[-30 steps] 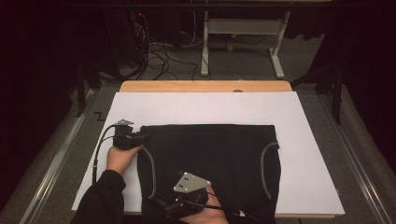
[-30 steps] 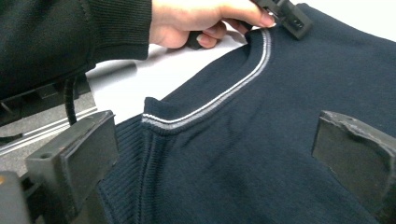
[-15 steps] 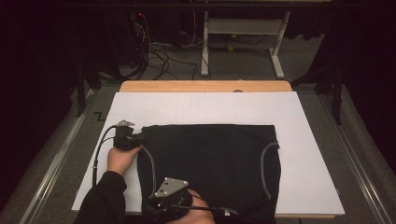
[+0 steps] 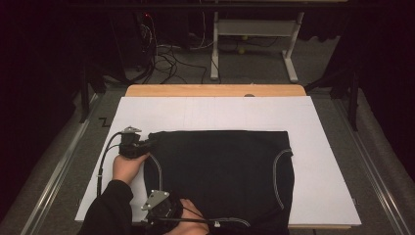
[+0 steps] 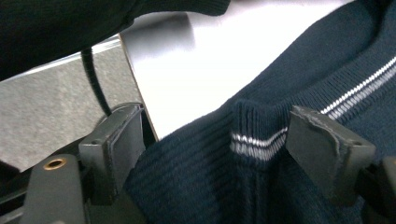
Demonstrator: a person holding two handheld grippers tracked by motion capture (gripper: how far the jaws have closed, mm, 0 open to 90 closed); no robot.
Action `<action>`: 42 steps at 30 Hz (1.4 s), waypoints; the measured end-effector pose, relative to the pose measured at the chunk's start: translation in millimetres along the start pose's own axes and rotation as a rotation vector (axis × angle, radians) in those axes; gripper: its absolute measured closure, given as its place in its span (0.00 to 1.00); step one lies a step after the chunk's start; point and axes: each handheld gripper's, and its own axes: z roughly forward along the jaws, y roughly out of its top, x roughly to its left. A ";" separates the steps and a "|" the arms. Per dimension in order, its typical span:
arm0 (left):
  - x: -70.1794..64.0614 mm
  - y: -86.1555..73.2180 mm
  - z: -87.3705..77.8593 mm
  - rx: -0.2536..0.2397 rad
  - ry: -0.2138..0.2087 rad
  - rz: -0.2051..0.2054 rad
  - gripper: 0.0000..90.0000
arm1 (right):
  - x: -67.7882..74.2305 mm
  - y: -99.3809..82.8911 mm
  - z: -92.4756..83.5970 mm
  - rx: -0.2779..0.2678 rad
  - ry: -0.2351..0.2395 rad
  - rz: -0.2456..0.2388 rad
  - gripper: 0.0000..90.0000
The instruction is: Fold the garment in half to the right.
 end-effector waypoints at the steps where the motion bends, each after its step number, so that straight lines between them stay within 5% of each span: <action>1: 0.1 0.0 0.0 0.000 -0.001 0.000 0.81 | 1.3 1.0 0.8 0.005 -0.013 -0.006 0.28; 6: 0.6 -0.1 -0.1 -0.001 -0.005 -0.005 0.81 | 7.4 2.1 4.5 0.015 -0.082 -0.053 0.41; 16: 0.7 -0.3 -0.1 -0.001 -0.004 -0.020 0.81 | -0.8 -3.1 -0.6 0.006 -0.142 -0.091 0.74; 42: 10.6 -0.8 -1.7 -0.010 -0.071 -0.093 0.82 | -10.9 -3.8 -6.9 -0.014 -0.103 -0.077 0.83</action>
